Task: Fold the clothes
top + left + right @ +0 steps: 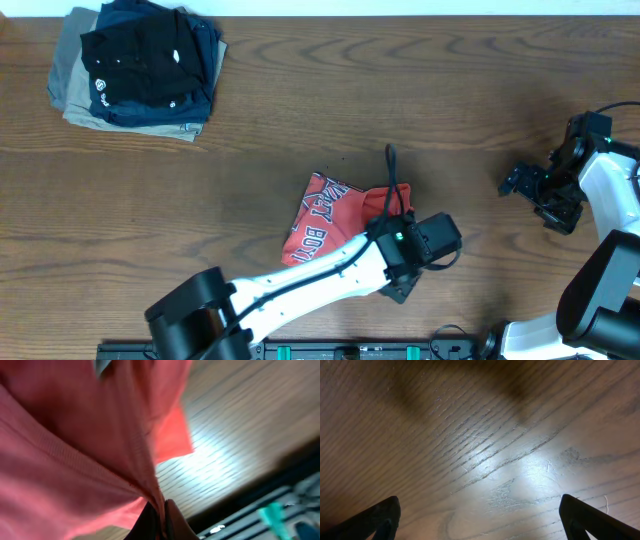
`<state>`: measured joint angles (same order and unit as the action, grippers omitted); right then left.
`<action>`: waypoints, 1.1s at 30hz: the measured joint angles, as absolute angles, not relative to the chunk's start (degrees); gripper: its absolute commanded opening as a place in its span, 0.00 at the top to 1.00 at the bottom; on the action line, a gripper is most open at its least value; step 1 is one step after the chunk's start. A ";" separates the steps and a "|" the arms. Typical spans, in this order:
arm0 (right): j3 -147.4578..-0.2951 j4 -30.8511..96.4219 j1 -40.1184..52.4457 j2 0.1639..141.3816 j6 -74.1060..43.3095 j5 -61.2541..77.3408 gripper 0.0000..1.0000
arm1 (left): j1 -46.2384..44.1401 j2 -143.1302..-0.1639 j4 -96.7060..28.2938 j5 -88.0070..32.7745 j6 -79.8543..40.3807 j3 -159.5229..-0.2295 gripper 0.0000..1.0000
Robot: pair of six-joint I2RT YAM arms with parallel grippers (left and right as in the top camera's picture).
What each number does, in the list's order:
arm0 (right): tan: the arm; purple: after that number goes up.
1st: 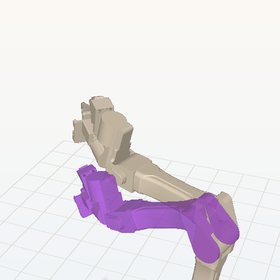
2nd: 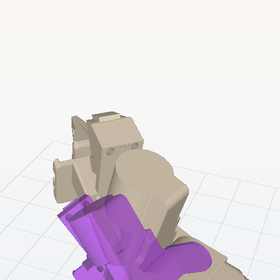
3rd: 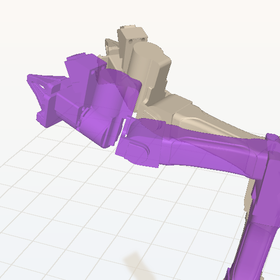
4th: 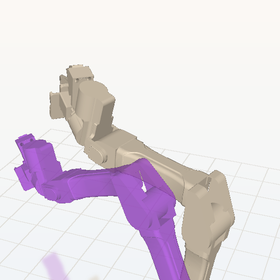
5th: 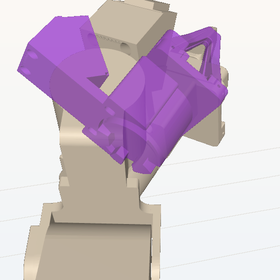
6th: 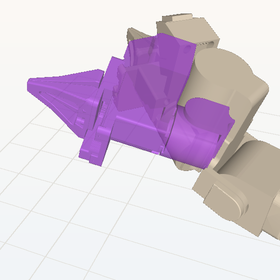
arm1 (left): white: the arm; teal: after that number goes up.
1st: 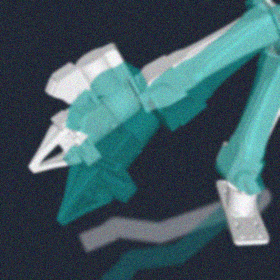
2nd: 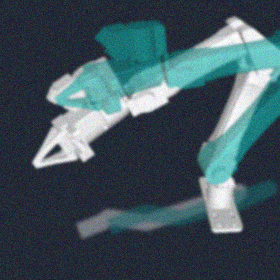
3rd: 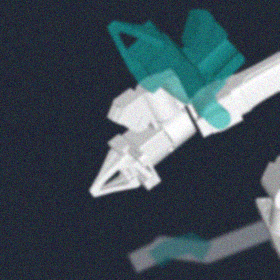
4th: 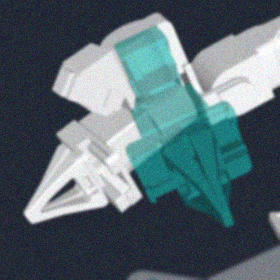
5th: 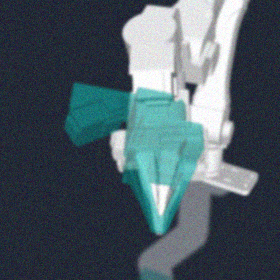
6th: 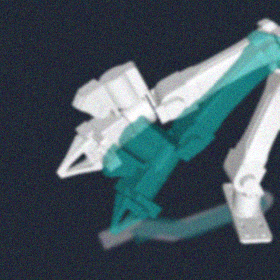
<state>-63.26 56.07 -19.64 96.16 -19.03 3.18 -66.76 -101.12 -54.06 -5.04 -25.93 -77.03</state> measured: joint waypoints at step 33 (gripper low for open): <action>-63.26 56.10 -19.64 96.16 -19.03 3.18 0.01 | -64.99 -102.65 -47.55 1.13 -27.53 -80.55 0.43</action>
<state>-63.26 56.10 -19.64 96.16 -19.03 3.18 -64.99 -102.65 -47.55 1.13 -27.53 -80.55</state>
